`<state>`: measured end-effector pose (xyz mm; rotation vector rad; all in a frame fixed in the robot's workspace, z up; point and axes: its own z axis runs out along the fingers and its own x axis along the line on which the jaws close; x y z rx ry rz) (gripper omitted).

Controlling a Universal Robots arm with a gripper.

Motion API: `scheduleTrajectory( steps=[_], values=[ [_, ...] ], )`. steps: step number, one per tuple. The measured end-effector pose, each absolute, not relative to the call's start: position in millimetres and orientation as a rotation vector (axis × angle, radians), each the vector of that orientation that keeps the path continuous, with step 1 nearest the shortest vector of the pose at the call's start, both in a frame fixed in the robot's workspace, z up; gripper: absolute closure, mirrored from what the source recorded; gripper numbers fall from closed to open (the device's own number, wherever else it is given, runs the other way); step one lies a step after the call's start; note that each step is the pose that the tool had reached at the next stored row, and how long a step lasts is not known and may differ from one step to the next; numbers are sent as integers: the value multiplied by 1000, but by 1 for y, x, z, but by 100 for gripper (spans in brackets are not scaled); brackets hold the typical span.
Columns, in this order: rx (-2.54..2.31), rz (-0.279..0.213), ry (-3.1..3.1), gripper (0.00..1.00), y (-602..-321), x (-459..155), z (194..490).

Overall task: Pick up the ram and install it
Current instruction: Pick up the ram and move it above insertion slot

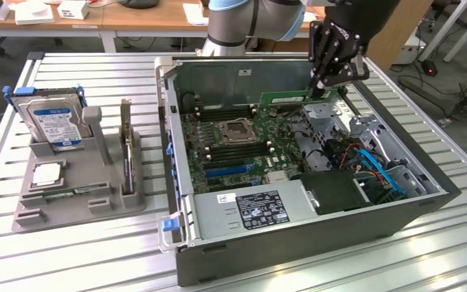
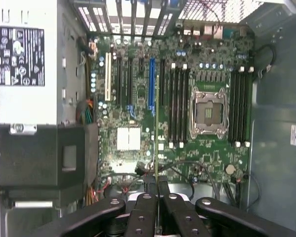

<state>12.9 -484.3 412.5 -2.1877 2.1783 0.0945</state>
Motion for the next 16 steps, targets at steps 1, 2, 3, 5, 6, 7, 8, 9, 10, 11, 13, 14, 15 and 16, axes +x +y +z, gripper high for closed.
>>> scheduleTrajectory(
  steps=[1,2,3,5,6,7,8,9,10,11,13,14,15,16],
  values=[
    [-2187,94,2179,89,-484,10,412],
    [-2185,94,2181,89,-484,8,412],
    [-2184,94,2182,89,-484,5,412],
    [-2182,94,2184,89,-484,0,412],
    [-2181,94,2185,89,-484,-2,412],
    [-2180,94,2186,89,-484,-5,412],
    [-2179,94,2187,89,-484,-7,412],
    [-2178,94,2188,89,-484,-9,412],
    [-2176,94,2189,89,-484,-12,412],
    [-2175,94,2190,89,-484,-14,412],
    [-2174,94,2192,89,-484,-18,412],
    [-2173,94,2192,89,-484,-19,412],
    [-2173,94,2192,89,-484,-20,412],
    [-2173,94,2192,89,-484,-20,412]
  ],
)
